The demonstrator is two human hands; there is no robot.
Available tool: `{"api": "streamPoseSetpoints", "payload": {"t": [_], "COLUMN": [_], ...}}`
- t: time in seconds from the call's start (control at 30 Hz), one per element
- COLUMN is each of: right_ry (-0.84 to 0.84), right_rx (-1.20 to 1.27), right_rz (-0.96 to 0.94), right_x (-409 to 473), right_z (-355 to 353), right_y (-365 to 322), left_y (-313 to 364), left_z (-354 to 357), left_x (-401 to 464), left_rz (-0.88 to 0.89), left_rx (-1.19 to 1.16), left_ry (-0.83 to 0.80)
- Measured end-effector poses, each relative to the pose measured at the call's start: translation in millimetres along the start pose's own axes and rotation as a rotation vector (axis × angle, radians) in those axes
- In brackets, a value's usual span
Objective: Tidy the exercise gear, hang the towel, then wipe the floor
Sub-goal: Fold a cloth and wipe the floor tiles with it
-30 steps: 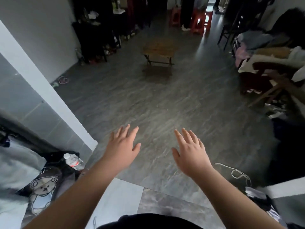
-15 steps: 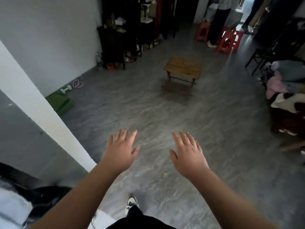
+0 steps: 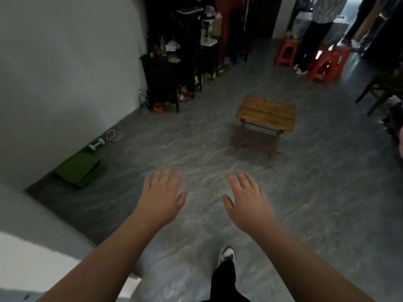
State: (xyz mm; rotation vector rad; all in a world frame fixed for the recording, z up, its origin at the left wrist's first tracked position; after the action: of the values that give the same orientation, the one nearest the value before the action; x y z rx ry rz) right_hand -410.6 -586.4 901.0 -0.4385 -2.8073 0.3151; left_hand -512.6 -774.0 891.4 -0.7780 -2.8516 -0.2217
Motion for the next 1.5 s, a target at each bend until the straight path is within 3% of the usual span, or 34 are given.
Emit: {"api": "streamPoseSetpoints", "payload": {"t": [0.13, 0.33, 0.67, 1.1, 1.5], "right_ry": [0.013, -0.067, -0.130, -0.094, -0.079], "right_rx": [0.008, 0.007, 0.040, 0.036, 0.056], "right_rz": [-0.063, -0.167, -0.232, -0.149, -0.140], "right_x": [114, 290, 539, 868, 1166], "right_z": [32, 77, 154, 247, 345], "right_y": [9, 13, -31, -102, -76], "left_y": [-17, -58, -169, -328, -398], "left_z": [19, 47, 101, 147, 221], "left_x": [109, 255, 463, 794, 1097], "left_rz": [-0.035, -0.125, -0.277, -0.194, -0.159], "left_rx": [-0.001, 0.050, 0.000, 0.004, 0.015], "left_ry": [0.060, 0.024, -0.005, -0.027, -0.002]}}
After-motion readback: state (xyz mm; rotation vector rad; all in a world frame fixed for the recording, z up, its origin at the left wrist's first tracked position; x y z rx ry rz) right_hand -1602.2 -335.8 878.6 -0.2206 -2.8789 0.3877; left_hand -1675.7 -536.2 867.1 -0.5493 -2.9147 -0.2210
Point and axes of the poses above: each hand's wrist, its own x-axis towards the middle knuckle, its own z-axis out of the palm, y = z × x, the point moved 10 cm from there along x, towards the middle knuckle, and after that the axes turned 15 degrees about y, right-handed, at the moved point
